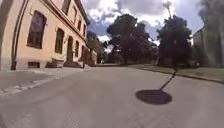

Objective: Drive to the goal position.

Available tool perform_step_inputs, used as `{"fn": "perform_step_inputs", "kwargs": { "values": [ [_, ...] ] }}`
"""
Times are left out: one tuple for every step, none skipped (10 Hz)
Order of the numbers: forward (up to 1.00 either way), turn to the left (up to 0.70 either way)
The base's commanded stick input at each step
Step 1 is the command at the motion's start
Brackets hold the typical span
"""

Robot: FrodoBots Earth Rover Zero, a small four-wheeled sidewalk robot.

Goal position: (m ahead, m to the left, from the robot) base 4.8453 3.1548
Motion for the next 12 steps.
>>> {"fn": "perform_step_inputs", "kwargs": {
  "values": [
    [0.85,0.01],
    [0.85,0.01],
    [0.85,0.01],
    [0.85,0.01],
    [0.85,0.01],
    [0.85,0.01],
    [0.85,0.01],
    [0.85,0.01],
    [0.85,0.01],
    [0.85,0.01],
    [0.85,0.01],
    [0.85,0.01]
  ]
}}
